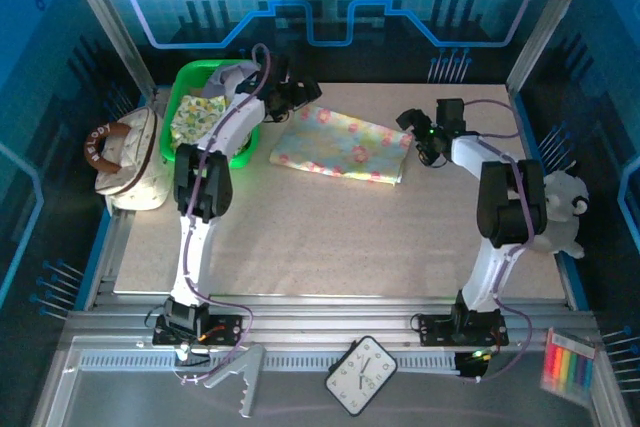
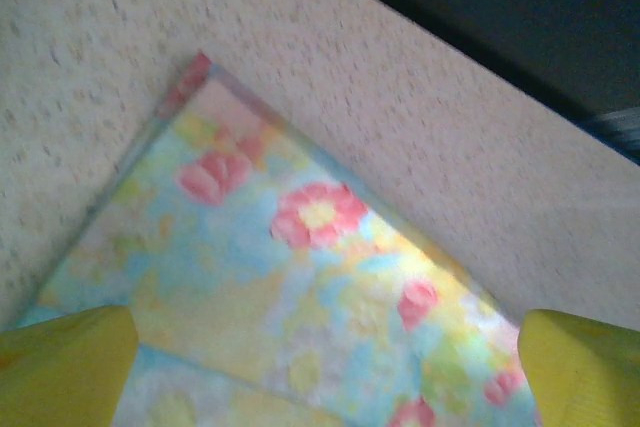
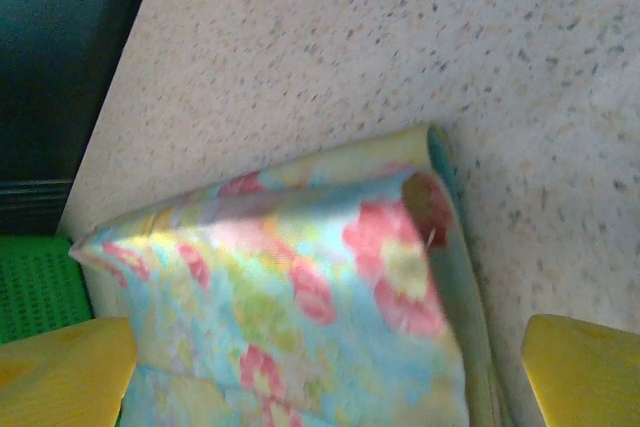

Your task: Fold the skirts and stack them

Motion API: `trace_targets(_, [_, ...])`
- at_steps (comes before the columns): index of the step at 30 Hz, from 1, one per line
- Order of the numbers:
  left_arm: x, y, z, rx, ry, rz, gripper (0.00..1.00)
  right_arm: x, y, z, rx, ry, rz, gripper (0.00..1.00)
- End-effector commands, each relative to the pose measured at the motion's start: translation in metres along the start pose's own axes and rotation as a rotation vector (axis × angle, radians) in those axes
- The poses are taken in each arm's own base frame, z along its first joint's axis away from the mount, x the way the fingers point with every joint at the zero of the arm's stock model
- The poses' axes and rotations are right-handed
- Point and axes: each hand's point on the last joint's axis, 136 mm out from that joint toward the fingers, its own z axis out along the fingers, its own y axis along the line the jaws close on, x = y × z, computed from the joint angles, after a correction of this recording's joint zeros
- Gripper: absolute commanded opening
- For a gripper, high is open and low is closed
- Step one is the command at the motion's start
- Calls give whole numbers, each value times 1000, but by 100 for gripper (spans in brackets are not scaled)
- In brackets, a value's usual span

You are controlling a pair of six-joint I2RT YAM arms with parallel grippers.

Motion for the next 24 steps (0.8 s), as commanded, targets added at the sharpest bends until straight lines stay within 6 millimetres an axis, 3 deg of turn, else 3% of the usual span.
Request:
trace_targets(1, [13, -30, -18, 165, 73, -28, 99, 27, 19, -20, -12, 48, -83, 100])
trace_targets(6, [40, -19, 13, 168, 198, -82, 99, 64, 49, -6, -101, 188, -115, 100])
trace_targets(11, [51, -3, 32, 127, 238, -114, 99, 87, 56, 21, -71, 263, -118, 100])
trace_targets(18, [84, 35, 51, 41, 319, -142, 99, 112, 29, 52, -15, 352, -66, 100])
trace_targets(24, [124, 63, 50, -8, 376, -185, 99, 132, 3, 54, 36, 414, -71, 100])
